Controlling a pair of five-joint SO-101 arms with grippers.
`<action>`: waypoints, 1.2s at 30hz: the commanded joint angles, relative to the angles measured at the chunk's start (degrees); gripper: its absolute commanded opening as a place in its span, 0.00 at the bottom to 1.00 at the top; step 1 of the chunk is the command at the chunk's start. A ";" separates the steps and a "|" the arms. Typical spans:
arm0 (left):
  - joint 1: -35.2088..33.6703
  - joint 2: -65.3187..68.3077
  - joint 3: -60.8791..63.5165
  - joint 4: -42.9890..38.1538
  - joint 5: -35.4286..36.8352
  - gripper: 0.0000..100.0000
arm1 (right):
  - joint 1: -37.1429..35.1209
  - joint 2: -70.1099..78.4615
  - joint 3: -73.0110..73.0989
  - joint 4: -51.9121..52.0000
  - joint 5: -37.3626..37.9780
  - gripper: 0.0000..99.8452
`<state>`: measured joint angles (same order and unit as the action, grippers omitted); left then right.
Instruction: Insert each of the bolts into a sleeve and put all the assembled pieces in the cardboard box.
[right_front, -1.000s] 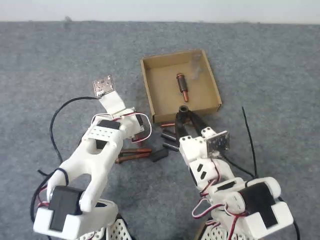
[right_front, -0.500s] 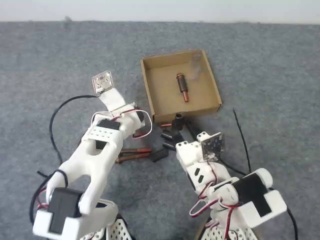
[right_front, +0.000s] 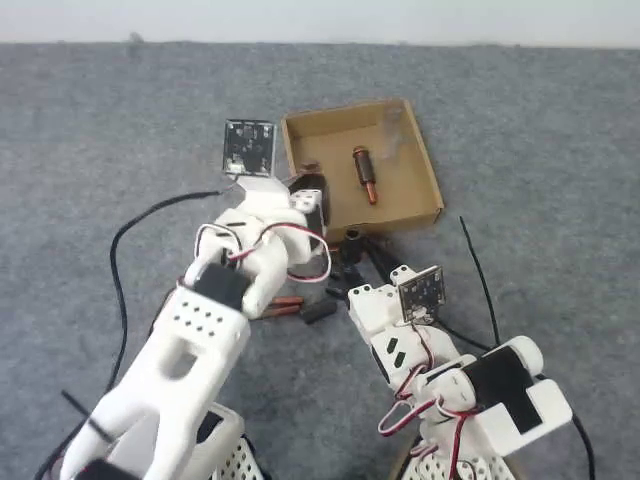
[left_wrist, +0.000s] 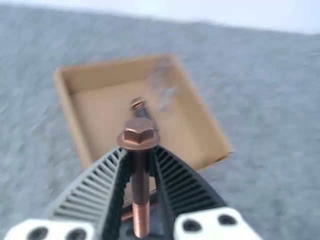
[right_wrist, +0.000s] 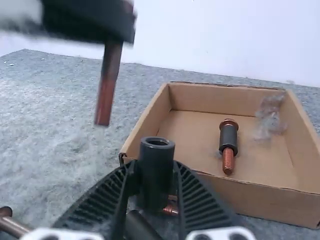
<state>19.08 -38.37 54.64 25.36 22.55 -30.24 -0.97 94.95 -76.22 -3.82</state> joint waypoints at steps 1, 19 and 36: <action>2.37 -4.66 -1.01 -5.63 -1.67 0.01 | -0.40 -0.22 0.70 -0.48 0.44 0.03; 6.86 -4.84 3.82 -9.49 -2.73 0.01 | -0.48 -0.31 0.70 -0.48 0.53 0.03; 6.86 -4.92 11.74 -23.38 -2.73 0.01 | -2.24 -0.31 1.23 -0.57 1.93 0.02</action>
<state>25.85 -40.48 66.59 3.82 20.53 -32.09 -0.97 94.95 -76.22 -3.82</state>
